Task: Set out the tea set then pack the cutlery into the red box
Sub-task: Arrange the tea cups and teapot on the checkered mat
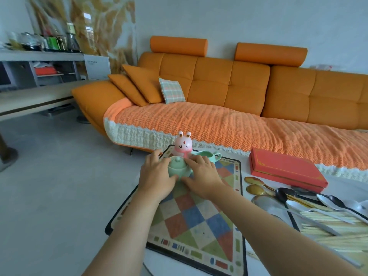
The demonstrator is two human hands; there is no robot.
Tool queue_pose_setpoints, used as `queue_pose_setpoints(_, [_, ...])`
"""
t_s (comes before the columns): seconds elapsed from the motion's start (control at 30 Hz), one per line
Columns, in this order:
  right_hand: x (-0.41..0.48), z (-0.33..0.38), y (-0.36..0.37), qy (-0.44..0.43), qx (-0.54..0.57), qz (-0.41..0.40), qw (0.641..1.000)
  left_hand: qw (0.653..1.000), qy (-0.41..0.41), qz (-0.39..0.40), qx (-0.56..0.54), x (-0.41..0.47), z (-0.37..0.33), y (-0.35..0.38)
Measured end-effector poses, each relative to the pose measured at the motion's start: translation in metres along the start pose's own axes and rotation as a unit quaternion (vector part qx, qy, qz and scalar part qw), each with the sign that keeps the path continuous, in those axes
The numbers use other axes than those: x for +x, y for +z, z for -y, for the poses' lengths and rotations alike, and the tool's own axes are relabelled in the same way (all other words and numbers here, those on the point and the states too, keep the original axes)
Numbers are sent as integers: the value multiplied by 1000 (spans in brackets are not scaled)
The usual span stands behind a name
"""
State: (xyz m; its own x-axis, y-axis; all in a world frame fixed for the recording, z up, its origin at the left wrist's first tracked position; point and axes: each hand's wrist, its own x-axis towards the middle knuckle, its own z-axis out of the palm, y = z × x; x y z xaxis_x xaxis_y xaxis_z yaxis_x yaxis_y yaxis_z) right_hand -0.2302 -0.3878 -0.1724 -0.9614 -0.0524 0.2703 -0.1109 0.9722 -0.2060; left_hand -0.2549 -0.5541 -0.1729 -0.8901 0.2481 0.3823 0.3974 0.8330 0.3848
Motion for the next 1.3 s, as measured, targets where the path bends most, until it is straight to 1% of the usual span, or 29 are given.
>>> queue_pose_setpoints(0.07, [7,4,-2,-5,-18,3,1000,999,27,5,18,3,1,4])
queue_pose_setpoints(0.17, [10,5,-4,-15,-38,7,999,999,25,9,26,4,0,5])
queue_pose_setpoints(0.27, [2,0,-12,-27,-26,9,999,999,26,-4,43,4,-9,2])
queue_pose_setpoints(0.37, [-11,-6,-26,-34,18,-9,999,999,43,-16,12,3,-31,-5])
queue_pose_setpoints(0.47, [-31,-19,-47,-14,89,-5,996,998,49,-9,-40,-1,-62,-10])
queue_pose_setpoints(0.6, [-77,-43,-83,21,105,6,994,991,59,29,-116,-16,-113,-9])
queue_pose_setpoints(0.77, [-145,-91,-125,74,89,-9,993,973,106,98,-182,-47,-185,2])
queue_pose_setpoints(0.9, [-213,-132,-158,124,88,7,988,952,167,168,-193,-76,-238,14])
queue_pose_setpoints(1.03, [-269,-160,-186,192,70,73,976,929,216,237,-187,-102,-282,26])
queue_pose_setpoints(1.13, [-289,-172,-199,208,37,119,970,916,242,269,-175,-123,-305,33])
queue_pose_setpoints(1.2, [-299,-182,-209,214,22,102,971,904,265,286,-175,-136,-319,40])
queue_pose_setpoints(1.3, [-317,-199,-227,232,29,59,970,892,298,308,-143,-149,-339,52])
